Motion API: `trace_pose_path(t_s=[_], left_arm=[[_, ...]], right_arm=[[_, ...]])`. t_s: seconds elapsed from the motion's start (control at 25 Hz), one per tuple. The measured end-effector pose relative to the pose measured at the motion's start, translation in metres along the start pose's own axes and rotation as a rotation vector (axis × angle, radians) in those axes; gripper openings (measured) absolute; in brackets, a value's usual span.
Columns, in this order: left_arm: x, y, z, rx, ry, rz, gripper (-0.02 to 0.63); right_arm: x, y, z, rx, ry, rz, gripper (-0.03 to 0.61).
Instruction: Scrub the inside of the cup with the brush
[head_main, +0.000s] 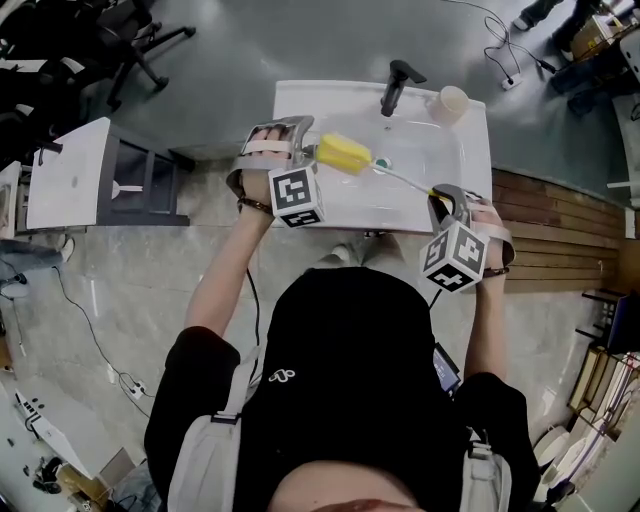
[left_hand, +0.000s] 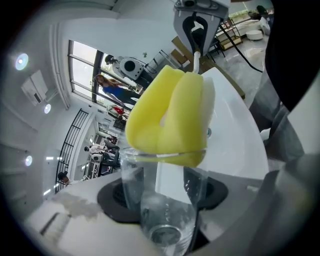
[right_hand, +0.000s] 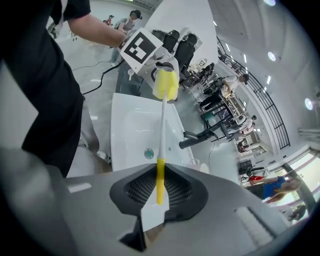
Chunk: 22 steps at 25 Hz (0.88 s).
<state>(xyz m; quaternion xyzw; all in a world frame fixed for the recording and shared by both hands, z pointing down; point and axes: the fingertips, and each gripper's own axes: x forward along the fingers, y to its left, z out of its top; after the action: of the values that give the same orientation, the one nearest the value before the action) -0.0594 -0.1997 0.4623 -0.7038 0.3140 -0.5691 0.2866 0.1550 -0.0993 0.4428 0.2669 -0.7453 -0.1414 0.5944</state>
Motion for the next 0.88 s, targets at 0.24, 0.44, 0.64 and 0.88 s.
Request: trace_pose_path(t_s=[0.24, 0.44, 0.64, 0.88], left_arm=[[0.008, -0.005, -0.002, 0.048, 0.054, -0.017, 0.267], [0.011, -0.009, 0.0, 0.077, 0.079, -0.027, 0.267], [0.015, -0.01, -0.002, 0.093, 0.1, -0.031, 0.267], [0.018, -0.012, -0.004, 0.13, 0.118, -0.043, 0.268]], right_arm=[[0.0, -0.018, 0.004, -0.131, 0.069, -0.048, 0.049], [-0.003, -0.027, 0.009, -0.202, 0.112, -0.085, 0.048], [-0.001, -0.031, 0.02, -0.228, 0.123, -0.107, 0.048], [0.001, -0.031, 0.03, -0.237, 0.133, -0.114, 0.048]])
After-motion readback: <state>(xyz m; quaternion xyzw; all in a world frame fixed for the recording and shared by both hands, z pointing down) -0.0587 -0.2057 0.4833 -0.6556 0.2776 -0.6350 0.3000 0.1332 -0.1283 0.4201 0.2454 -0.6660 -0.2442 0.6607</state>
